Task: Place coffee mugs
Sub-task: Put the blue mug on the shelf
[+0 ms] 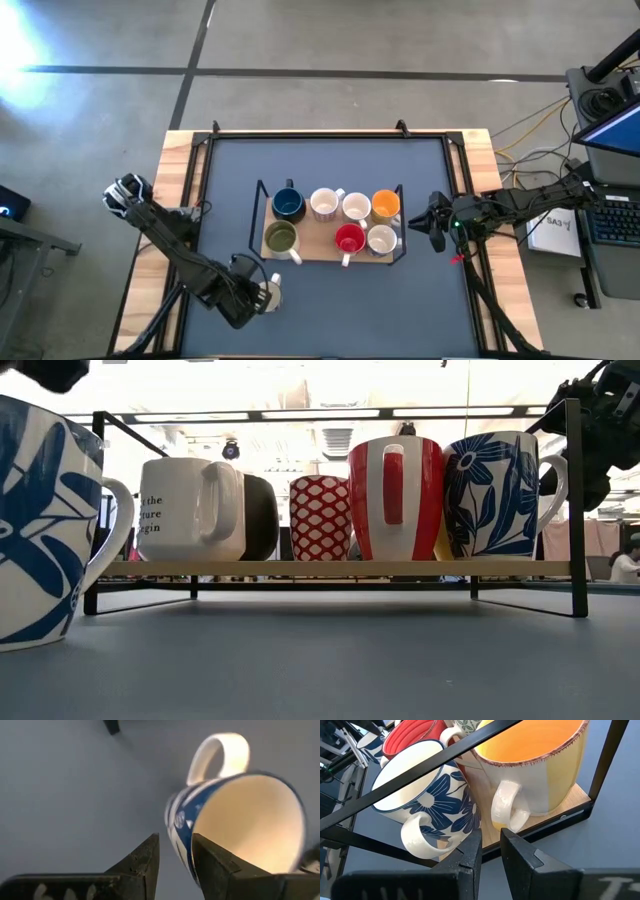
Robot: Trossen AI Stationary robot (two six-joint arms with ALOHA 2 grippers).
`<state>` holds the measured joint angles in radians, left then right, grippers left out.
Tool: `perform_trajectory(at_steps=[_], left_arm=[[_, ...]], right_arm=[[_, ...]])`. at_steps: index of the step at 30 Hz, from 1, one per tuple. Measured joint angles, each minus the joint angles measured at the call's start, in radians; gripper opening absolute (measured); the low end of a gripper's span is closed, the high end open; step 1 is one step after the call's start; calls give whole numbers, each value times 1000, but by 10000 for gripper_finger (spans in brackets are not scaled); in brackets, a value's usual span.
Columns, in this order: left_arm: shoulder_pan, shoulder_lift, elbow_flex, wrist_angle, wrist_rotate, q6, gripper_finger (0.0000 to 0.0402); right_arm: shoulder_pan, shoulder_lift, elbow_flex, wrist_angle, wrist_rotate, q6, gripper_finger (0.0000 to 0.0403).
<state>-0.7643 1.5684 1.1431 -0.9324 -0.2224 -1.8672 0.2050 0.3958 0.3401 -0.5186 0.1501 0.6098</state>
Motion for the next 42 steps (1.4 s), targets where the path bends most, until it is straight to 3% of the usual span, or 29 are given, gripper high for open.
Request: perform_trajectory(at_steps=[6,13,19,31,35,42], left_arm=[[6,0,-40,7,-56,52,84],[9,2,-37,21,-64,205,11],[14,2,-9,41,-162,456,10],[41,2,7,54,-160,1039,9],[55,0,9,35,-108,1130,10],[72,-1,13,-10,-56,1141,12]], right_arm=[[0,0,0,0,0,0,59],[0,0,0,0,0,0,59],[0,0,0,0,0,0,59],[0,0,0,0,0,0,59],[0,0,0,0,0,0,59],[0,0,0,0,0,0,59]])
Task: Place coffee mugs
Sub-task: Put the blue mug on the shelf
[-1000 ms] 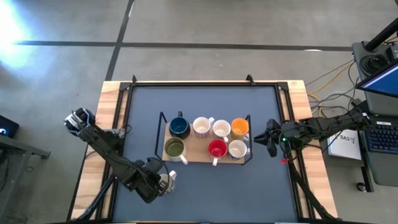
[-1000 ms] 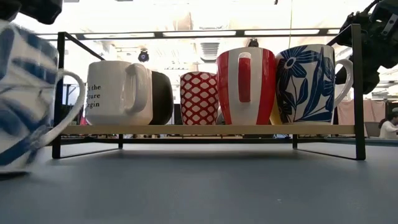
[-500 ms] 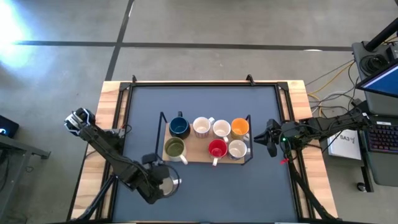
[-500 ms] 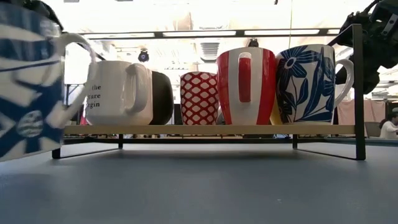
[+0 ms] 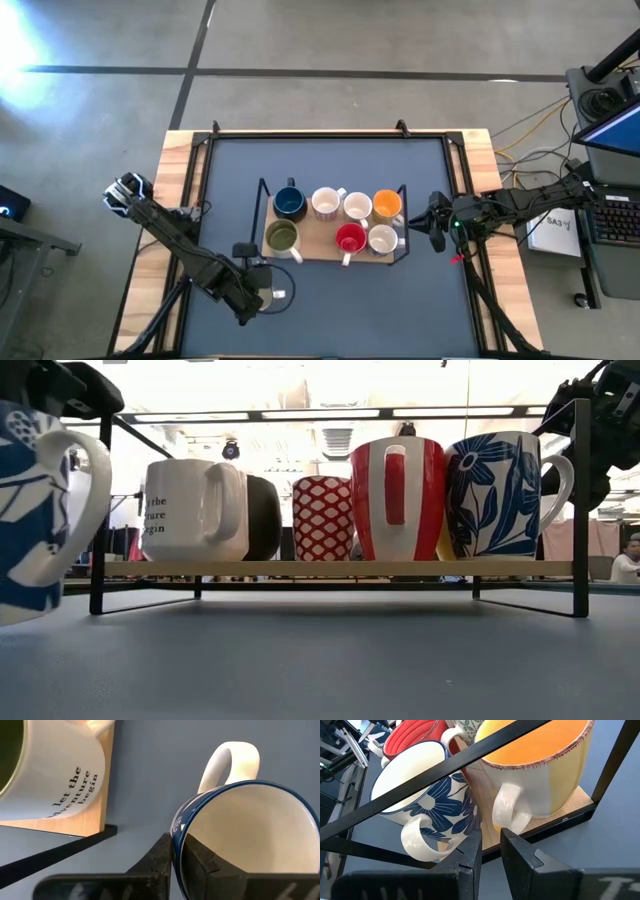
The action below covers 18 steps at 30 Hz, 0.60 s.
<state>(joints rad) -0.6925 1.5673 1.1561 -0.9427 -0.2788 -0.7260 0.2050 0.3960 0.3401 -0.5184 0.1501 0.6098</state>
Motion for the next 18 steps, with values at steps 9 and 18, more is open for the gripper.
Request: perform_trajectory(at_steps=[9,18], left_arm=[[1,0,-1,7,-36,-137,43],[2,3,29,-22,-13,-157,77]], right_arm=[[0,0,0,0,0,0,59],[0,0,0,0,0,0,59]])
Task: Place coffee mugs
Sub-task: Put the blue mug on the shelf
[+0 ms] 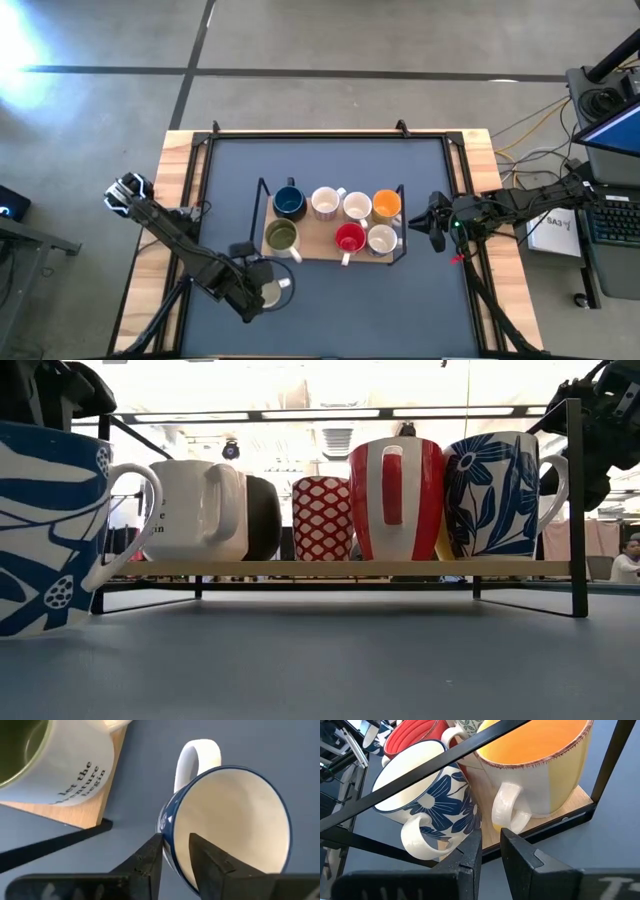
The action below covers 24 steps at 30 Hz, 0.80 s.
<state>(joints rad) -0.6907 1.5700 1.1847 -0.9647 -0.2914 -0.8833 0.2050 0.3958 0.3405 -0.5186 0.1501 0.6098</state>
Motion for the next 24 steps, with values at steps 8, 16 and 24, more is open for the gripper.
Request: perform_trajectory(at_steps=[8,16,24], left_arm=[[0,0,40,-182,-3,-132,79],[0,-2,104,-283,19,-578,80],[-7,-2,111,-280,228,-1141,80]], right_arm=[[0,0,0,0,0,0,59],[0,0,0,0,0,0,59],[0,0,0,0,0,0,59]])
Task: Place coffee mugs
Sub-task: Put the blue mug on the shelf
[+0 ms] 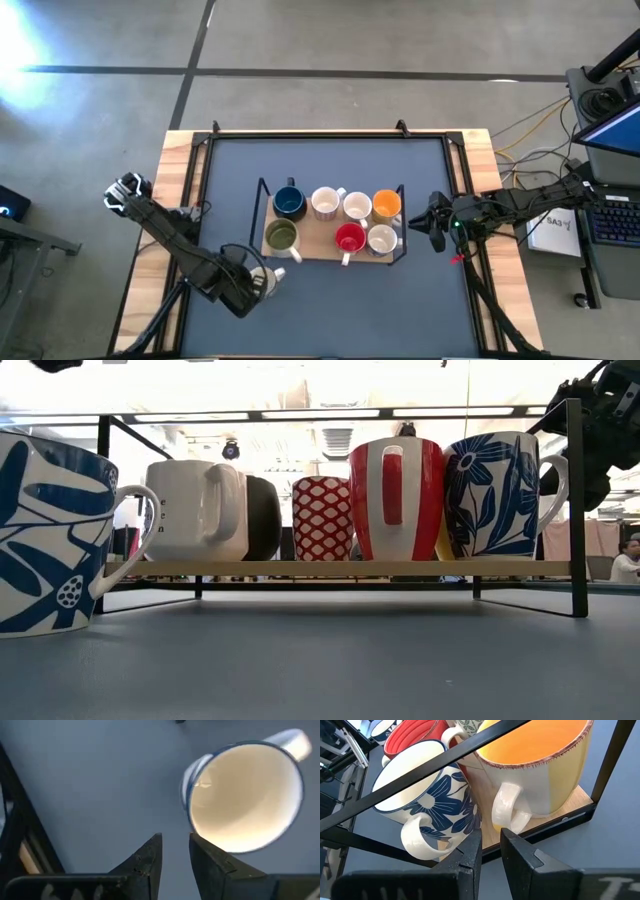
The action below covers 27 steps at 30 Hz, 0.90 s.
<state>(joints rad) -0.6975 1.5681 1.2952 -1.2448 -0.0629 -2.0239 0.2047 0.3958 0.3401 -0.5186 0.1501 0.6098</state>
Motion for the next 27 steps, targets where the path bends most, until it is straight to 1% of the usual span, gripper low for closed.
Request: perform_trajectory(at_steps=[4,10,14,22,27], left_arm=[[1,0,-13,37,-2,-88,80],[1,0,-15,56,-7,-137,80],[1,0,-34,82,-44,-195,80],[1,0,-132,225,-50,-245,80],[1,0,-185,240,-75,-217,77]], right_arm=[[0,0,0,0,0,0,59],[0,0,0,0,0,0,59],[0,0,0,0,0,0,59],[0,0,0,0,0,0,59],[0,0,0,0,0,0,59]])
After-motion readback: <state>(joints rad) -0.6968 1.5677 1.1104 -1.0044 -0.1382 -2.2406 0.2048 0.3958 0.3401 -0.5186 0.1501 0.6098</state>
